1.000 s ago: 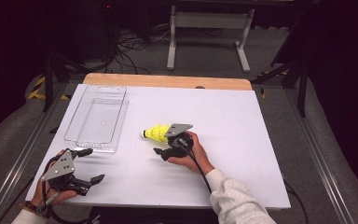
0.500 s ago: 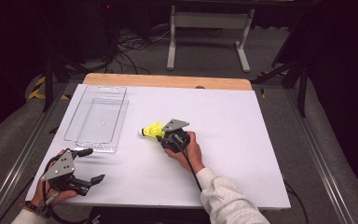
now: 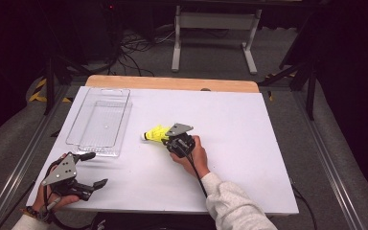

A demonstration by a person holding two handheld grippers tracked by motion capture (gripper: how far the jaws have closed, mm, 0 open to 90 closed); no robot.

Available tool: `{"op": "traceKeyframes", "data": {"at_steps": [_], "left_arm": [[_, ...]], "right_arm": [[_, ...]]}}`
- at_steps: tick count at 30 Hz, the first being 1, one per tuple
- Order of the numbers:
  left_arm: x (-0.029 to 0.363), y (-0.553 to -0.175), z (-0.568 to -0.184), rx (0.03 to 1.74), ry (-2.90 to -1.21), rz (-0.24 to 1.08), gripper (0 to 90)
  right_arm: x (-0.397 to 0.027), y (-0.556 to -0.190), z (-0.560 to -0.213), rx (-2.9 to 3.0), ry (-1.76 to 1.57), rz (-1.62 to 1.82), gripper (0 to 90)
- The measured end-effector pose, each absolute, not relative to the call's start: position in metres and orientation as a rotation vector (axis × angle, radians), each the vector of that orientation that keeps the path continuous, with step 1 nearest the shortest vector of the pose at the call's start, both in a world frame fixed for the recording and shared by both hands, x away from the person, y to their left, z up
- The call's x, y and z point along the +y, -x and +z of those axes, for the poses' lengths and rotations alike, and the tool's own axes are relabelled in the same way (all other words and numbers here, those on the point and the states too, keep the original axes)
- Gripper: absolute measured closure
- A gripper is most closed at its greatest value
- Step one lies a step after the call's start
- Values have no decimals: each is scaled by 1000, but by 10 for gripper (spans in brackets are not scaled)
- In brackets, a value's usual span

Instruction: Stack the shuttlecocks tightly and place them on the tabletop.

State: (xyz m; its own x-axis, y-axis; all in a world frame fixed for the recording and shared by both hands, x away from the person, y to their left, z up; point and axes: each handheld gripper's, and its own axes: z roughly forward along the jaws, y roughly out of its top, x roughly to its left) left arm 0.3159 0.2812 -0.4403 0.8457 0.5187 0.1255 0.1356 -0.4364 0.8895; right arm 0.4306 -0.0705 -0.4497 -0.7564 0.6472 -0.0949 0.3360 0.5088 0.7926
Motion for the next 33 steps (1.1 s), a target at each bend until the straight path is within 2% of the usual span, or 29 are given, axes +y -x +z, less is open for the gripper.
{"op": "traceKeyframes", "data": {"at_steps": [7,11,15,18,24,33], "left_arm": [[281,-318,-440,483,-1999,467,63],[281,-318,-440,482,-1994,465,62],[281,-317,-440,478,-1996,466,63],[280,-317,-439,471,-2001,467,65],[280,-317,-439,476,-1997,471,67],[278,-318,-440,479,-2003,459,67]], "right_arm": [[-71,-428,-448,2377,-811,1139,876],[-69,-426,-449,2386,-801,1135,848],[-69,-427,-450,2410,-794,1158,738],[-71,-428,-449,2449,-780,1188,610],[-74,-424,-444,2501,-719,1260,466],[-55,-426,-450,2490,-786,1231,339]]}}
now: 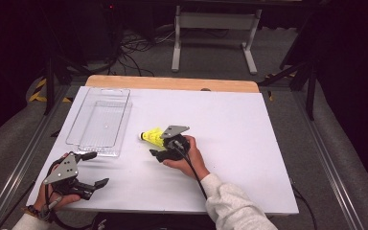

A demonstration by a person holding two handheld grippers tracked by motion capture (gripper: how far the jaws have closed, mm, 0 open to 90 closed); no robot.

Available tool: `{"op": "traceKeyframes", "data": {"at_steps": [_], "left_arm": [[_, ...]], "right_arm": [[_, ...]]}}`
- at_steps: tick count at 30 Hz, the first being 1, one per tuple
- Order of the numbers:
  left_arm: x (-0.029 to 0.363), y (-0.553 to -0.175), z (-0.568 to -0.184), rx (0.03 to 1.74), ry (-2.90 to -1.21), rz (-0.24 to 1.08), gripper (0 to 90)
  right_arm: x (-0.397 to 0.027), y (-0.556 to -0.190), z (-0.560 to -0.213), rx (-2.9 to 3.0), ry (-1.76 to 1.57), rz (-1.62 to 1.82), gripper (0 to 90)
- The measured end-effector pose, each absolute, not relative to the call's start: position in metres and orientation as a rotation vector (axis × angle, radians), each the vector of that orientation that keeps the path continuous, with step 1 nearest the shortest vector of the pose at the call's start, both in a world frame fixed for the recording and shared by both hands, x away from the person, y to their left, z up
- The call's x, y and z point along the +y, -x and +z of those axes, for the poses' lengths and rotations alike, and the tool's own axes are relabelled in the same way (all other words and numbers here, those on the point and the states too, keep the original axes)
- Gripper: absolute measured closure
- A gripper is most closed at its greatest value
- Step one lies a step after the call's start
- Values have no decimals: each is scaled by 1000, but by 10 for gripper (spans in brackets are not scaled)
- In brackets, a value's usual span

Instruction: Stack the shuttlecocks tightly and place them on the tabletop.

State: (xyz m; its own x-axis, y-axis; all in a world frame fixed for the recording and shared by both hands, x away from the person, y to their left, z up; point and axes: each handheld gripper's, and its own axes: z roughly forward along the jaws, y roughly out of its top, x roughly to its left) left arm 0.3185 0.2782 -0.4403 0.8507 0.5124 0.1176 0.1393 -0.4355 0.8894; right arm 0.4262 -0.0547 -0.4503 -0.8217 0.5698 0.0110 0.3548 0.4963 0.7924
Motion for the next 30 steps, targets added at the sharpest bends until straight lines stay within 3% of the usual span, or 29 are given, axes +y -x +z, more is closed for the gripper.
{"op": "traceKeyframes", "data": {"at_steps": [5,10,18,30], "left_arm": [[278,-319,-440,478,-2003,455,67],[277,-320,-440,472,-2004,449,67],[277,-321,-441,470,-2002,443,67],[277,-321,-441,473,-1999,443,67]], "right_arm": [[-51,-437,-459,2423,-936,1165,390],[-46,-447,-458,2349,-988,1096,496],[-39,-458,-461,2310,-919,975,792],[-39,-458,-459,2302,-878,1000,869]]}}
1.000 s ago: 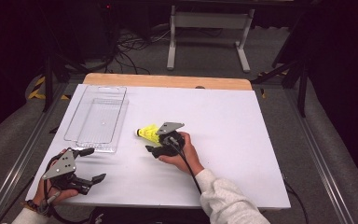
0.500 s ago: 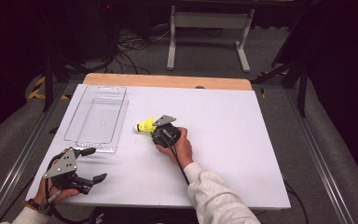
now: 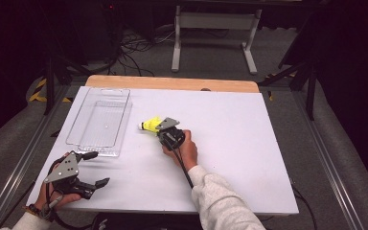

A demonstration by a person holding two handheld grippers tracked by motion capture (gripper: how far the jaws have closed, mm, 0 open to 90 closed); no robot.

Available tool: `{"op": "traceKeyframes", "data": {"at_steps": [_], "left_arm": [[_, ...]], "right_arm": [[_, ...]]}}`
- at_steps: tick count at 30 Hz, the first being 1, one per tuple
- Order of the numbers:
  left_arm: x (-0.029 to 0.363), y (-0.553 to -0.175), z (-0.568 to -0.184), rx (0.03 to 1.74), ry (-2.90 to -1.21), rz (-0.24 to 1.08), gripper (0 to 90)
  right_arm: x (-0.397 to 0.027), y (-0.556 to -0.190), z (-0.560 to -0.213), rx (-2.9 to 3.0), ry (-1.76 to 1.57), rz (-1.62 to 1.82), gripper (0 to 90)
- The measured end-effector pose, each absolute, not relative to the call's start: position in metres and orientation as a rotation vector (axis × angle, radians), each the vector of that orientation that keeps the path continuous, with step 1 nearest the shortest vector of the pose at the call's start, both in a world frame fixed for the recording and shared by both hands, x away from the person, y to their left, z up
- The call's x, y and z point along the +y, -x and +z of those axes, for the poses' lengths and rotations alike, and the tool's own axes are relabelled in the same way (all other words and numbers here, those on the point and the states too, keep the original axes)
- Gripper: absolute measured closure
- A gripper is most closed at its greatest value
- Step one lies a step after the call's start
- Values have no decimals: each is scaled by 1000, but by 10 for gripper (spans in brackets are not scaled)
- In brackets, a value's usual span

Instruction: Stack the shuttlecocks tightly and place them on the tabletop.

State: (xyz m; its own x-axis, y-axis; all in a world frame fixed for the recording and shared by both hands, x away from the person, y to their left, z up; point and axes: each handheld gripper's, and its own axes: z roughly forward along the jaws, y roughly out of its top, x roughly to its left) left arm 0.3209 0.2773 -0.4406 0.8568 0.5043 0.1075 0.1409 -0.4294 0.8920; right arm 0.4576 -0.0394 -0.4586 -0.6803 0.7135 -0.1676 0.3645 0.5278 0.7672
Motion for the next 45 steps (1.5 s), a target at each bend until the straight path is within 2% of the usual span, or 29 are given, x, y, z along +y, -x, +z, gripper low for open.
{"op": "traceKeyframes", "data": {"at_steps": [22,45], "left_arm": [[281,-322,-440,482,-1983,448,64],[284,-322,-440,495,-1972,447,62]], "right_arm": [[-60,-442,-443,2281,-873,1121,880],[-109,-408,-418,2253,-842,1253,881]]}}
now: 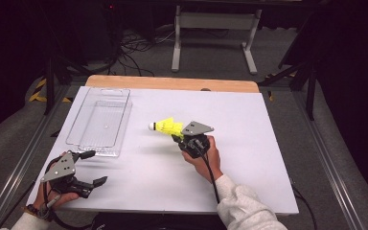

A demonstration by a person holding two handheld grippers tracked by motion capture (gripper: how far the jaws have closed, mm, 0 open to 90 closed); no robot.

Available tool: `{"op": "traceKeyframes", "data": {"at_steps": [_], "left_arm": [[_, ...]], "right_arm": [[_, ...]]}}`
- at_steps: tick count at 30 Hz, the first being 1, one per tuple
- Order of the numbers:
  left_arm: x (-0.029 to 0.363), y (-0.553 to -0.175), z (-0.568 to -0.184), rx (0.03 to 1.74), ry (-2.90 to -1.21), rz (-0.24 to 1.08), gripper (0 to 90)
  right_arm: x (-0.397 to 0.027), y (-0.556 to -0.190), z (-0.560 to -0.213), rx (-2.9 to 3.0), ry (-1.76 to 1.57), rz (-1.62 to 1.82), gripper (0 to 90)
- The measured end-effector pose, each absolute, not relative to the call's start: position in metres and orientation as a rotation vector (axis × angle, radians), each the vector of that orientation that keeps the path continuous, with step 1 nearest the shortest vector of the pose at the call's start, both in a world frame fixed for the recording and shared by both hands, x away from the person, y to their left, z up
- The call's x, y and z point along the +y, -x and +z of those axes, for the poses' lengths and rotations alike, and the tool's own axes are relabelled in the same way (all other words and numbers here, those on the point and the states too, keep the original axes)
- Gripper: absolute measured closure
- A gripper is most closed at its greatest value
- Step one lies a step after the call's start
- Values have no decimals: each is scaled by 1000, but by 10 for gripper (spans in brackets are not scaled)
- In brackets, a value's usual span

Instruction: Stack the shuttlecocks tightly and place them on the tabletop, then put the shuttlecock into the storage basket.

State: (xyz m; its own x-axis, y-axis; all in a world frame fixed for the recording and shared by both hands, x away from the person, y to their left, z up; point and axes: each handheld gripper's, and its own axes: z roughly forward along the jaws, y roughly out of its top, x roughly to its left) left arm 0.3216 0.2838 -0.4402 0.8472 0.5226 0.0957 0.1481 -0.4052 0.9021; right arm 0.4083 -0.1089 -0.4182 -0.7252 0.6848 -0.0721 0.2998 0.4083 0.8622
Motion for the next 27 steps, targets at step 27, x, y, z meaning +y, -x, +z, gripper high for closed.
{"op": "traceKeyframes", "data": {"at_steps": [27], "left_arm": [[284,-323,-440,486,-1982,457,61]], "right_arm": [[-121,-400,-404,2210,-843,1329,881]]}}
